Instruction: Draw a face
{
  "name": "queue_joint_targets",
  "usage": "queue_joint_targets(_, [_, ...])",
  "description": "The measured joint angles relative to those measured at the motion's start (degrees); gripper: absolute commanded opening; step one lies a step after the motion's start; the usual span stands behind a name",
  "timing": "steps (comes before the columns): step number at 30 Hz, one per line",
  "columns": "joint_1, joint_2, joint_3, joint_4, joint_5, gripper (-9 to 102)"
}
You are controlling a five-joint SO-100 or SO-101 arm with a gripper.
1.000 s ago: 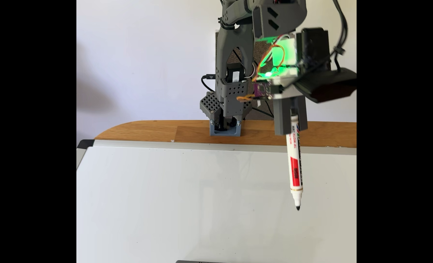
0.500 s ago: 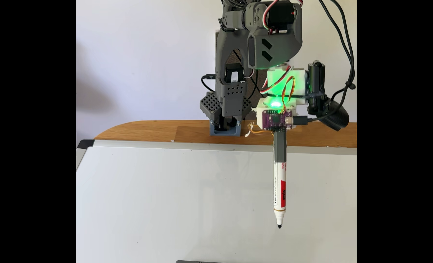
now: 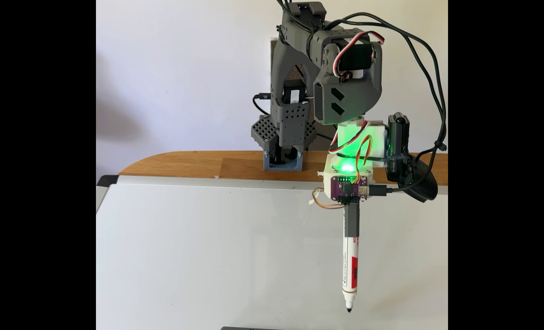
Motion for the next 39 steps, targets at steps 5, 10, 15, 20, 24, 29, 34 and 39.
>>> queue_joint_targets(5, [0.00, -1.23, 0.00, -0.44, 0.00, -1])
queue_joint_targets(10, [0.00, -1.32, 0.00, -0.44, 0.00, -1])
queue_joint_targets(15, [0.00, -3.08, 0.09, -0.44, -0.44, -1])
queue_joint_targets(20, [0.00, -2.99, 2.72, -1.23, -0.44, -1])
queue_joint_targets(24, [0.09, -2.55, 5.01, -1.49, -0.44, -1])
queue_joint_targets(29, [0.09, -1.23, 5.89, 0.00, -0.53, -1])
queue_joint_targets(34, [0.26, 1.05, 6.33, 4.66, -0.53, -1])
queue_joint_targets(39, [0.09, 2.81, 6.50, 8.09, -0.53, -1])
